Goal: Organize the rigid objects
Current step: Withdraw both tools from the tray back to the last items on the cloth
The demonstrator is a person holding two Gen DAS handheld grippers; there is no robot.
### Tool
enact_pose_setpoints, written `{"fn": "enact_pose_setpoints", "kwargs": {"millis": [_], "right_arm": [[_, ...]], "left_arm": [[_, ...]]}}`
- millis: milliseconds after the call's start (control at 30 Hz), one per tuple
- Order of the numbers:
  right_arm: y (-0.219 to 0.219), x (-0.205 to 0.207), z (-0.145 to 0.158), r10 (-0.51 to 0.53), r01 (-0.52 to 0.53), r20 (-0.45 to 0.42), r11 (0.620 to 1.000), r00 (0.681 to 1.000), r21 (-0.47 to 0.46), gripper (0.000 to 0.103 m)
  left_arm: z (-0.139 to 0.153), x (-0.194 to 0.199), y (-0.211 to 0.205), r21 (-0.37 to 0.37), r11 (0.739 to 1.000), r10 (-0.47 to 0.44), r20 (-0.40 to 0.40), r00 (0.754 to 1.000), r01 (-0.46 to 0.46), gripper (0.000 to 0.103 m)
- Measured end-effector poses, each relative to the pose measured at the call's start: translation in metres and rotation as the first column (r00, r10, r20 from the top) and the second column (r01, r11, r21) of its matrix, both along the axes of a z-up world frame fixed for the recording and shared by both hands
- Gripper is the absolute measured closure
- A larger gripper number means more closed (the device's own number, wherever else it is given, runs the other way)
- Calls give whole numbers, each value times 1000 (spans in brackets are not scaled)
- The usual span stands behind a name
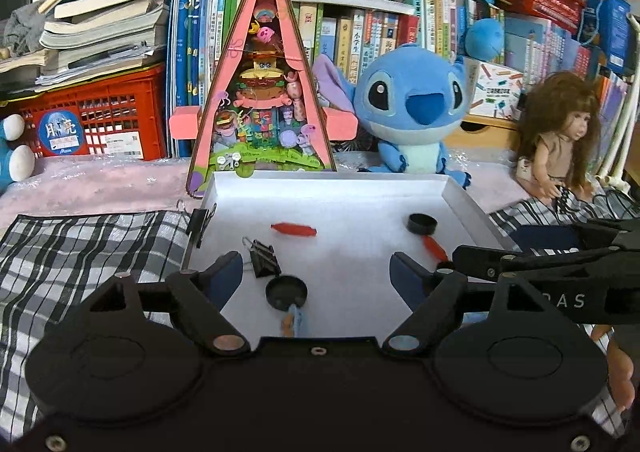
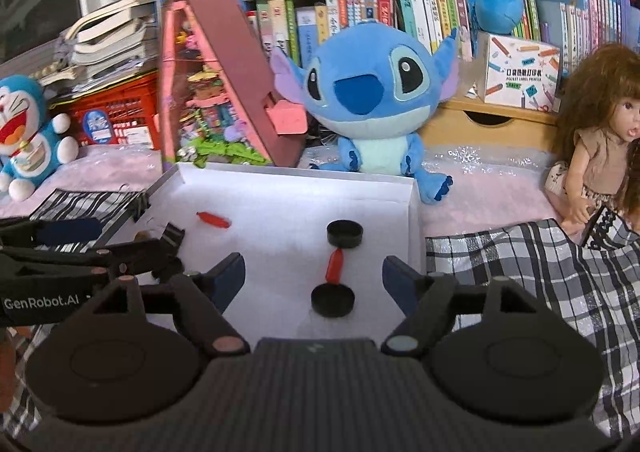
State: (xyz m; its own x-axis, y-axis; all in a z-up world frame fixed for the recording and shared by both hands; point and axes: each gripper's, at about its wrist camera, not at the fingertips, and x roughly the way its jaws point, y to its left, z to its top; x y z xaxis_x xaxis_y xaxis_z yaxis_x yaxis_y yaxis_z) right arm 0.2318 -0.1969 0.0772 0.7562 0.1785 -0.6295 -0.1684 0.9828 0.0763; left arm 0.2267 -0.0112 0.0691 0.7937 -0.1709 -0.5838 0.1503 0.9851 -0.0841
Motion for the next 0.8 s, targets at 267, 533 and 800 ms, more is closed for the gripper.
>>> {"fn": "enact_pose_setpoints", "kwargs": {"millis": [267, 533, 800], "right_arm": [[4, -37, -3, 51, -51, 32, 999, 998, -13, 17], [6, -68, -6, 95, -93, 59, 995, 994, -31, 16], [1, -93, -10, 109, -106, 74, 994, 991, -40, 15]], "left_arm": [[-5, -41, 6, -12, 1000, -18, 12, 1000, 18, 23], [-12, -80, 6, -36, 998, -55, 1, 998, 55, 23], [-20, -117, 7, -34, 997, -74, 27, 997, 75, 22]]}}
